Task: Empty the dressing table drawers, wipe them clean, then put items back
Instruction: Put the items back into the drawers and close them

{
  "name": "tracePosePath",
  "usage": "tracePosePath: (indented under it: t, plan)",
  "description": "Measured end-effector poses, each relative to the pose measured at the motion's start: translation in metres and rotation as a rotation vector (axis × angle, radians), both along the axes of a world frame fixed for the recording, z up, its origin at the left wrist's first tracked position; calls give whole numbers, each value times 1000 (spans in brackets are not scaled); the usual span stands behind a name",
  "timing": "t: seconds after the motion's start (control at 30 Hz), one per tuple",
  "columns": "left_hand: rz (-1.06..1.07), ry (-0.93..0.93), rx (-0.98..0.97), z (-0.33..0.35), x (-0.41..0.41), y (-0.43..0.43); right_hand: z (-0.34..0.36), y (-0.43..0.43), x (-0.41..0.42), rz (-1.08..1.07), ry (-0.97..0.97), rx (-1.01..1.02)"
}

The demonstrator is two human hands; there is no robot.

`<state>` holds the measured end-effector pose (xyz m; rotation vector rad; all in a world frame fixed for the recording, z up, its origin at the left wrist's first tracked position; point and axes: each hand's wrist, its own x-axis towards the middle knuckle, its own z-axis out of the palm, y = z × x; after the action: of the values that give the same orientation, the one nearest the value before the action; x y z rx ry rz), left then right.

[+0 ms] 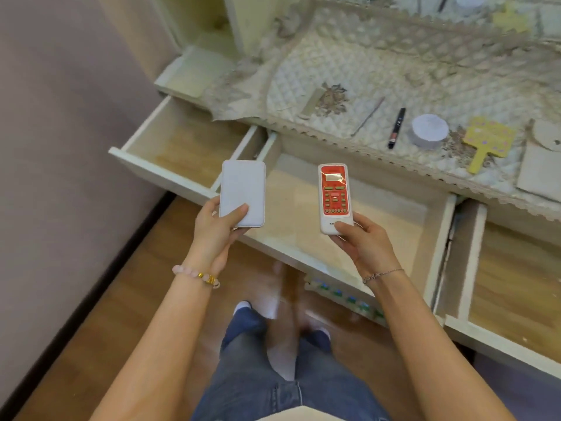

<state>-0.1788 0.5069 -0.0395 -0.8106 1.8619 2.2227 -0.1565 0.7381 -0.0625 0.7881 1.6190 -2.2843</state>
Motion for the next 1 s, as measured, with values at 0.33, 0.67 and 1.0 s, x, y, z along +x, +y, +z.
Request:
tracePosePath:
  t: [0.33,0.67,1.0]
  plan:
    - [109,35,50,-1,-19,-136,3,-139,-46,147,7,76]
    - [99,12,85,-4,-63,-252,-6,-247,-93,119,-28,132]
    - [35,-77,164,-36,-167,-273,-30,-277,-173,105,-112,171]
